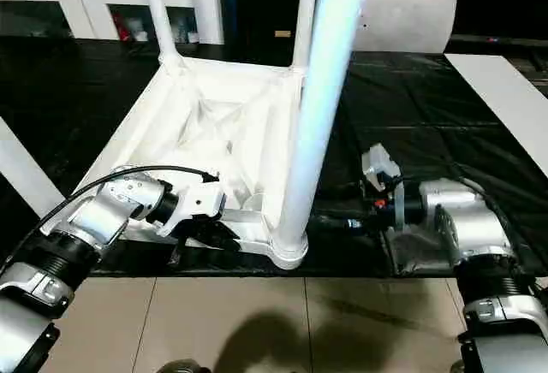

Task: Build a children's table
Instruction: Rotate leg to tighten

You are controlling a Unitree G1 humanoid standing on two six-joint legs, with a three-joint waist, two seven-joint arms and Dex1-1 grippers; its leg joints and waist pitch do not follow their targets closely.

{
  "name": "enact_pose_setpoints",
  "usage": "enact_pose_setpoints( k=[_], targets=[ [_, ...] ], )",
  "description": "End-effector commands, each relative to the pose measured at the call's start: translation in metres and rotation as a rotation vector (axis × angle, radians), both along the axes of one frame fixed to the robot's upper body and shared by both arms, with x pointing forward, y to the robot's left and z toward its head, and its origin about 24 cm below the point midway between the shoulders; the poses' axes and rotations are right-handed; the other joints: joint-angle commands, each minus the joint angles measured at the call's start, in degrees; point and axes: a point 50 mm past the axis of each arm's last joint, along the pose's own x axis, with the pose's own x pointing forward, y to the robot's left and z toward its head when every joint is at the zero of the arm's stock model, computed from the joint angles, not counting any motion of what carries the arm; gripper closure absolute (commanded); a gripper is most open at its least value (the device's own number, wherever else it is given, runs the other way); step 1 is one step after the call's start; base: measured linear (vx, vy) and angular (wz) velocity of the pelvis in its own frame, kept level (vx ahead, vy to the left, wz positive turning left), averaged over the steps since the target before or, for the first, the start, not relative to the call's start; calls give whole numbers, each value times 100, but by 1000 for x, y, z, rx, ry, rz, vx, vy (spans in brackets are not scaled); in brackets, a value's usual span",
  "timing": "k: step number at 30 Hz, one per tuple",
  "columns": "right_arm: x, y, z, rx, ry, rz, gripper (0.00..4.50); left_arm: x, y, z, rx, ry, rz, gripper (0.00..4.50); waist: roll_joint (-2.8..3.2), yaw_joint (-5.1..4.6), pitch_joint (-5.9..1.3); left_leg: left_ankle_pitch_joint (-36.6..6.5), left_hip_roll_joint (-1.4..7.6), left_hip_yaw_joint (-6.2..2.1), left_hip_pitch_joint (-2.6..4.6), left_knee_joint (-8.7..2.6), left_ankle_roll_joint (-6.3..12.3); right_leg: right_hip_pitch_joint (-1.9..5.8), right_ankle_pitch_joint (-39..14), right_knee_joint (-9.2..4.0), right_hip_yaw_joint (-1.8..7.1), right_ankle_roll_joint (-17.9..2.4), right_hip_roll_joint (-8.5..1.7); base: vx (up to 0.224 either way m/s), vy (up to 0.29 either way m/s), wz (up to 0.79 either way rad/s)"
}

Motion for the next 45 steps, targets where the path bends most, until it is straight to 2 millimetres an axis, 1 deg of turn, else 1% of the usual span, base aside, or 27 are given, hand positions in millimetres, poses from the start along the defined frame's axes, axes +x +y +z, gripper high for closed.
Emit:
enact_pose_setpoints(
  k=[1,2,3,4,6,7,9,11,12,13,16,21,22,26,29,30,31,33,35,36,38,40,41,42,43,44,45],
  targets=[
    [-1,5,4,19,-2,28,73,-2,-1,-4,24,12,-13,450,-33,-4,-463,-498,544,-278,41,-365,546,333,-1809,-426,531,-24,-699,0,0,0],
    [-2,7,6,28,-1,32,49,-1,-1,-4,24,11,-12,450,-35,-5,-460,-504,549,-278,45,-367,556,328,-1791,-427,532,-40,-699,0,0,0],
    [-3,12,6,25,2,44,44,-1,-1,-4,26,8,-10,450,-34,-6,-450,-549,551,-280,52,-374,526,331,-1833,-435,536,-66,-710,0,0,0],
    [-4,14,6,12,-11,50,39,0,-1,-4,26,6,-9,450,-7,3,-446,-575,543,-279,55,-374,511,327,-1860,-439,533,-68,-711,0,0,0],
    [-4,18,5,-2,-28,54,16,0,-1,-3,27,5,-9,450,-21,-5,-437,-677,537,-275,73,-384,436,320,-2028,-472,529,-33,-720,0,0,0],
    [-4,19,5,-6,-32,58,16,0,-1,-3,27,5,-10,450,-9,-1,-435,-695,537,-275,70,-388,404,325,-2072,-479,529,-33,-727,0,0,0],
    [-7,25,4,3,-20,85,16,0,-1,-3,29,3,-10,450,-14,7,-434,-700,542,-278,68,-388,395,328,-2058,-482,536,-12,-726,0,0,0],
    [-9,28,4,11,-1,104,40,0,-1,-3,29,2,-9,450,-11,3,-439,-691,552,-285,64,-390,409,332,-1988,-468,537,-14,-728,0,0,0],
    [-9,29,4,13,10,104,48,0,-1,-3,29,2,-8,450,-23,5,-444,-679,547,-282,64,-387,406,334,-1979,-468,540,-10,-730,0,0,0],
    [-9,30,4,15,18,104,51,0,-1,-3,30,2,-8,450,-19,10,-440,-662,544,-282,63,-391,404,335,-1974,-465,542,-8,-730,0,0,0],
    [-10,32,4,17,47,114,86,0,0,-3,31,3,-7,450,-14,17,-440,-654,538,-278,62,-390,401,336,-1988,-471,537,15,-726,0,0,0],
    [-14,34,2,5,85,140,103,0,0,-4,34,8,-8,450,-16,21,-431,-702,530,-277,65,-392,369,334,-2113,-497,532,105,-730,0,0,0],
    [-15,34,2,5,89,141,121,0,0,-4,34,8,-8,450,-24,20,-438,-670,536,-281,66,-394,365,335,-2086,-487,534,120,-722,0,0,0],
    [-16,36,1,8,102,142,151,0,0,-4,36,10,-6,450,-19,25,-442,-642,531,-278,64,-392,361,334,-2036,-483,538,110,-728,0,0,0],
    [-17,38,0,7,110,146,178,0,0,-4,36,10,-5,450,-15,41,-451,-563,559,-288,66,-394,381,326,-1847,-448,552,55,-733,0,0,0],
    [-18,38,0,6,113,147,193,0,0,-4,37,10,-4,450,-15,39,-451,-566,559,-286,62,-393,382,327,-1831,-446,552,42,-735,0,0,0],
    [-19,38,0,5,115,147,193,0,0,-4,37,10,-4,450,-20,46,-453,-560,551,-278,66,-391,384,330,-1811,-446,557,24,-738,0,0,0],
    [-19,39,-1,5,119,142,220,0,0,-4,35,12,-1,450,-20,55,-444,-570,557,-282,68,-398,374,328,-1841,-446,558,31,-740,0,0,0],
    [-19,39,-1,6,120,138,220,0,0,-4,34,13,0,450,-18,57,-440,-609,550,-276,72,-400,353,329,-1927,-462,554,51,-743,0,0,0],
    [-19,39,-2,9,121,130,227,0,0,-4,33,15,1,450,-21,55,-438,-619,545,-276,70,-400,350,330,-1953,-468,550,61,-741,0,0,0],
    [-17,43,-6,22,121,58,235,0,0,-5,24,20,14,450,-17,49,-432,-624,558,-286,76,-411,317,322,-2005,-480,551,83,-745,0,0,0],
    [-14,45,-10,5,104,-7,241,2,-1,-4,11,29,41,450,-26,36,-431,-663,552,-286,77,-410,294,327,-2048,-487,548,104,-752,0,0,0],
    [-11,47,-14,-15,88,-85,242,4,-3,-3,-7,37,79,450,-26,8,-406,-743,524,-281,80,-417,233,330,-2277,-535,523,161,-754,0,0,0],
    [-7,49,-16,-27,74,-139,243,5,-4,-2,-19,46,110,450,-29,-16,-399,-765,521,-288,71,-421,199,335,-2369,-543,512,189,-755,0,0,0],
    [-6,50,-17,-31,66,-169,245,6,-4,-1,-24,49,130,450,-11,-66,-356,-942,491,-290,102,-420,132,305,-2700,-624,470,283,-748,0,0,0],
    [1,53,-17,-29,54,-294,248,11,-7,1,-42,34,207,450,-25,-125,-344,-1062,451,-286,112,-409,88,318,-2975,-679,442,405,-738,0,0,0],
    [1,53,-17,-29,54,-298,249,11,-7,2,-43,34,209,450,-21,-149,-330,-1095,449,-296,109,-415,70,323,-3065,-703,423,457,-731,0,0,0]
  ],
)
